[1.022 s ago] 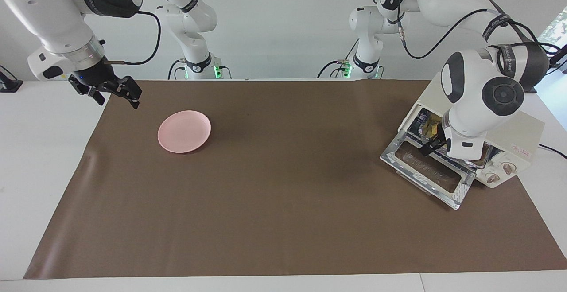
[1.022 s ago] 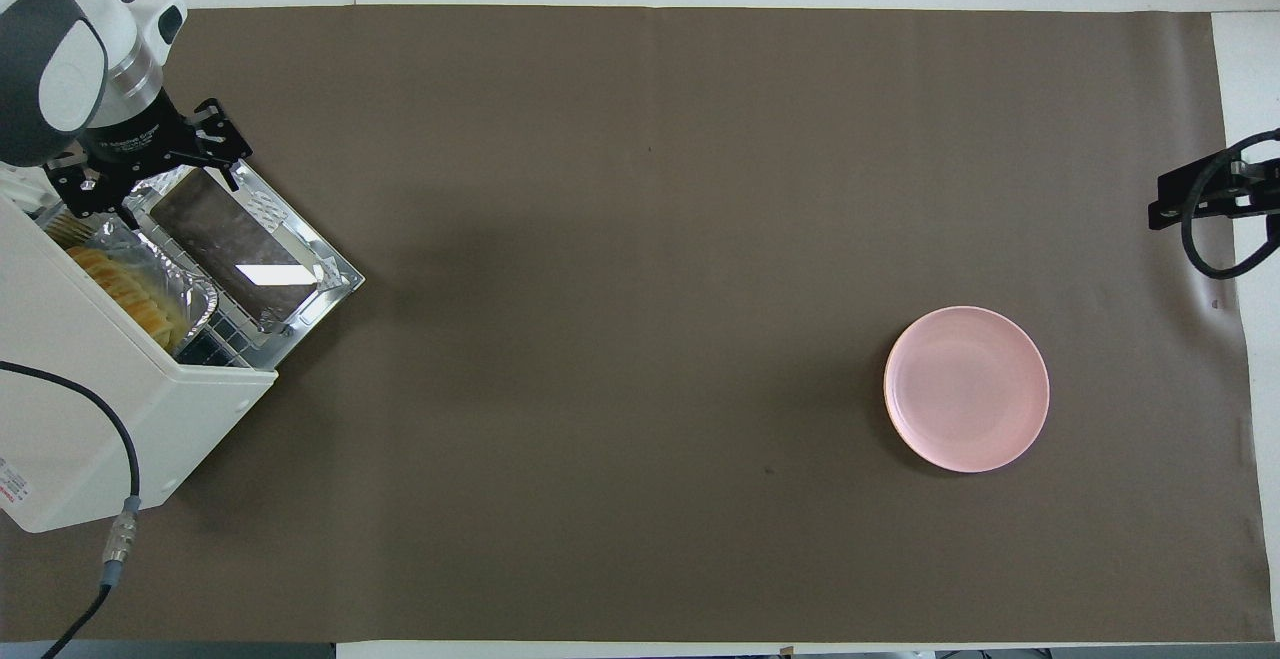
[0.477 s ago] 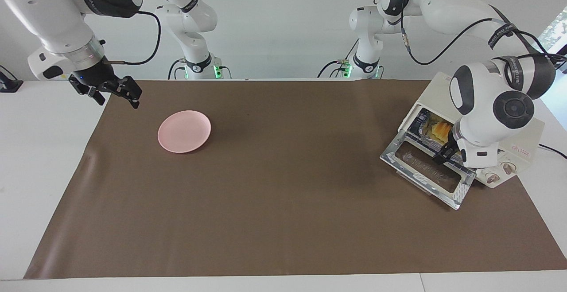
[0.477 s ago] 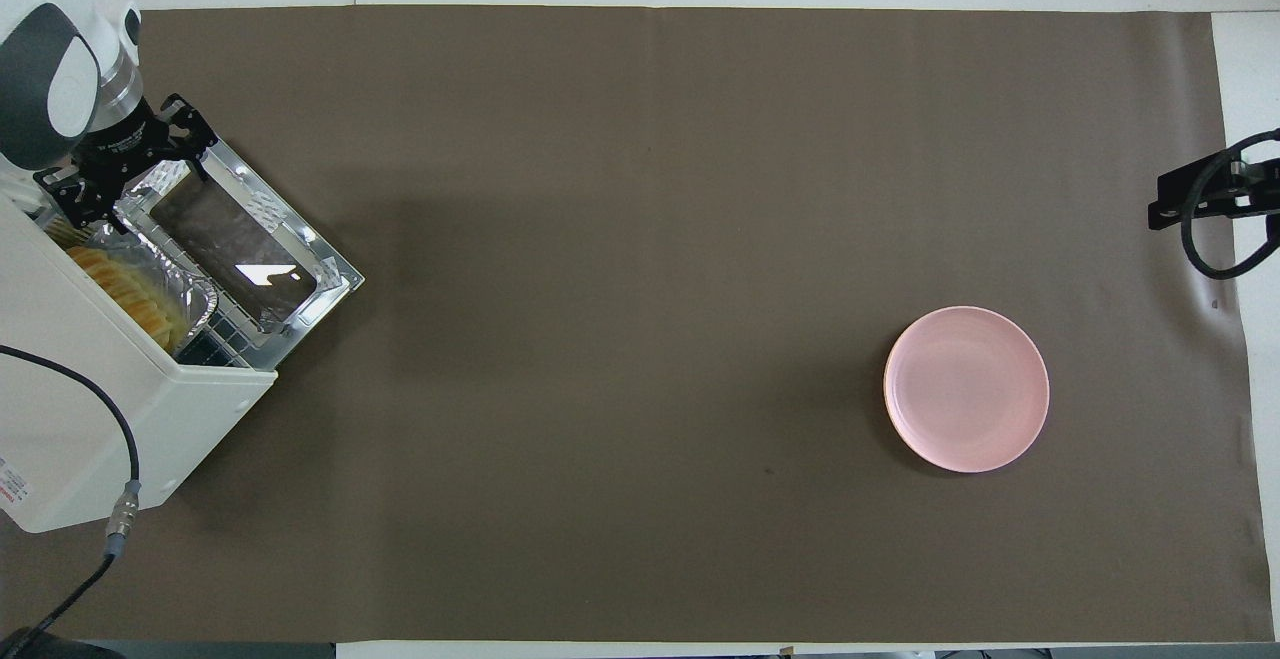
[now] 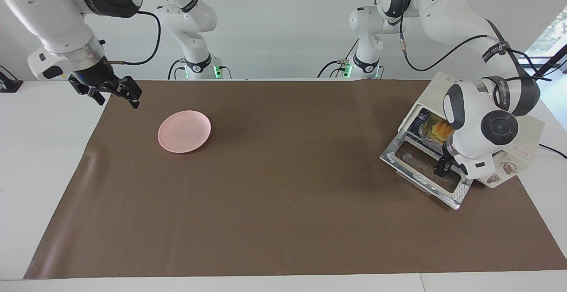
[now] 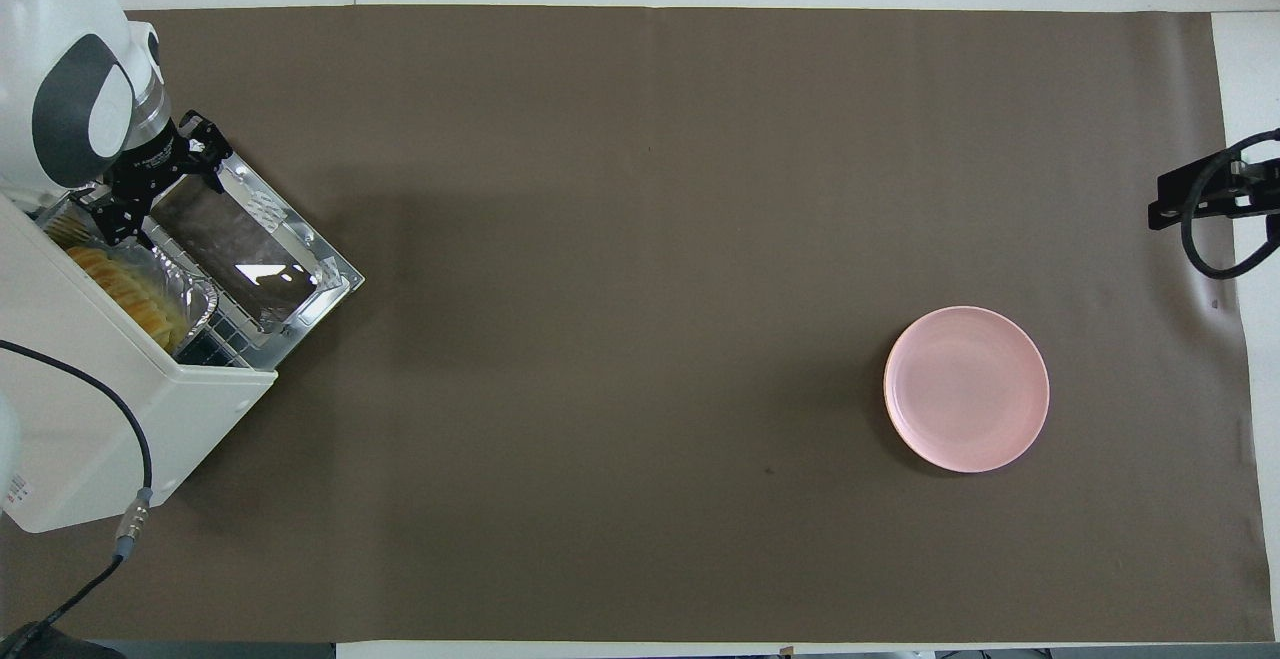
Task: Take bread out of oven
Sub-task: 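Grasp the foil tray edge with the left gripper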
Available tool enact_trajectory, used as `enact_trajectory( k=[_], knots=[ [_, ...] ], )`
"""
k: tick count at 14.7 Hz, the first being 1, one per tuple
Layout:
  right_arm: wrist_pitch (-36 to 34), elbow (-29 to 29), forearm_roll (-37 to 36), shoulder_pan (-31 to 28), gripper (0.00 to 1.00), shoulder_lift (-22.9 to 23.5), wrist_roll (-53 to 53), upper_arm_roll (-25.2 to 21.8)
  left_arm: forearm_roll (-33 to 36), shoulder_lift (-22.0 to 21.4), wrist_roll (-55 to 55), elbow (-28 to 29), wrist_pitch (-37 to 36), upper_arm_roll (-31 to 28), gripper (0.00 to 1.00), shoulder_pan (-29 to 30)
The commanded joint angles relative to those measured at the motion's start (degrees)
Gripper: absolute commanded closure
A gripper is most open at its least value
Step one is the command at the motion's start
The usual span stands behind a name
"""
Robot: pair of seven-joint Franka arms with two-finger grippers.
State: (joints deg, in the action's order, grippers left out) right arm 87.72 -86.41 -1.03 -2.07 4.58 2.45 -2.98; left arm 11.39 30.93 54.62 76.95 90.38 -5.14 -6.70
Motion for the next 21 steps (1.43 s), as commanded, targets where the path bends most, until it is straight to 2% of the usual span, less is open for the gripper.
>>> enact_trajectory(
  k=[1,21],
  knots=[
    [-0.5,-1.1,0.3,0.0,0.0,-1.2,0.1,-0.2,1.3,-1.3,1.0,3.2,2.3,-1.4,0.0,-0.8],
    [-0.5,-1.1,0.3,0.0,0.0,-1.2,0.1,-0.1,1.4,-2.6,0.5,7.9,5.2,-2.7,0.0,-0.2]
  ],
)
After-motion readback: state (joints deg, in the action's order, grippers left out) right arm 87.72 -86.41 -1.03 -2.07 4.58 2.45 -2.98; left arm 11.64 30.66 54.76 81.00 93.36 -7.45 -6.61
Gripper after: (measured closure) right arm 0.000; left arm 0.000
